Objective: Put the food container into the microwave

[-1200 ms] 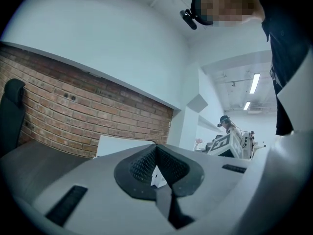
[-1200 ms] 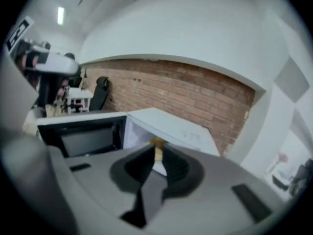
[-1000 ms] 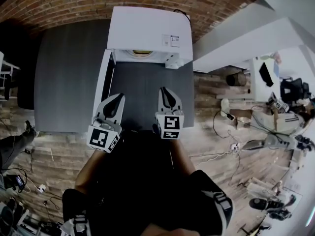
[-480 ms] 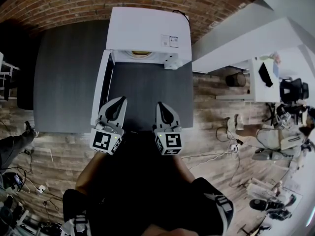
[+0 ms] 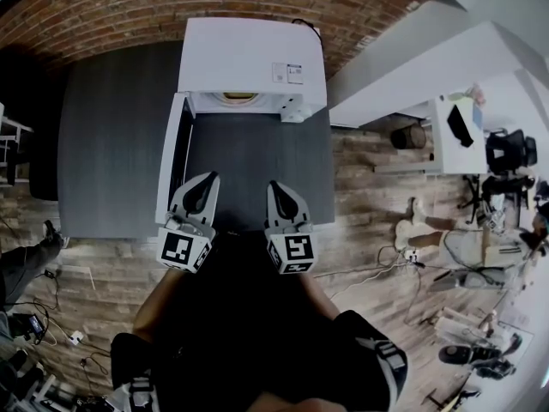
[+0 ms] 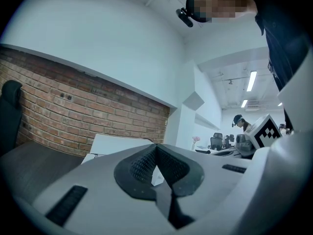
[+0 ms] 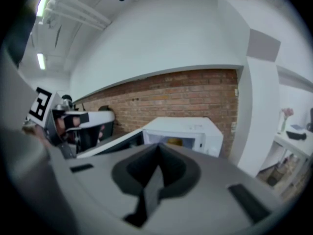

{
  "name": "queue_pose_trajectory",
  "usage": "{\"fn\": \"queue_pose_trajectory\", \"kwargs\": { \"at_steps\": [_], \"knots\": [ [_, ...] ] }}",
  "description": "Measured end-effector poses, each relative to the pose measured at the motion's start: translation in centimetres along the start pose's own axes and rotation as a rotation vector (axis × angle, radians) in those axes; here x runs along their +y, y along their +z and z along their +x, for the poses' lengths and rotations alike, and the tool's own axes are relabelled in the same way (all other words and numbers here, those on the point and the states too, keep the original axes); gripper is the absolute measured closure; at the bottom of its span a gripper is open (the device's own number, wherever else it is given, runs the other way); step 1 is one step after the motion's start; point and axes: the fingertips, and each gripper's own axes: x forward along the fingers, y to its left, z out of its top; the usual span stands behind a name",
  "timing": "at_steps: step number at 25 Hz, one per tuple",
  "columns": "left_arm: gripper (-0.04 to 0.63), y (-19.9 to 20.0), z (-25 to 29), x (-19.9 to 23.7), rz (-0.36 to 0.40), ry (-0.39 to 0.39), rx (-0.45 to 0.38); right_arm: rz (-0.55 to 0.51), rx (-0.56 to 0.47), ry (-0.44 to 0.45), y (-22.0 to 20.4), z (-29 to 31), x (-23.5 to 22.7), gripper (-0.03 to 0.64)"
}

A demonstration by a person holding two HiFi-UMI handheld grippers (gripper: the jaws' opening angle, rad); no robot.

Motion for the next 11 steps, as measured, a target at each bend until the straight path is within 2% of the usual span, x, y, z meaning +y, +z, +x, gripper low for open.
{"fn": "queue_pose_trajectory", "kwargs": {
  "at_steps": [11],
  "knots": [
    [0.560, -0.08, 0.22, -0.83, -0.003, -0.015, 0.002, -0.022, -0.014, 0.004, 1.03, 0.04, -0.54, 0.584]
  ]
}}
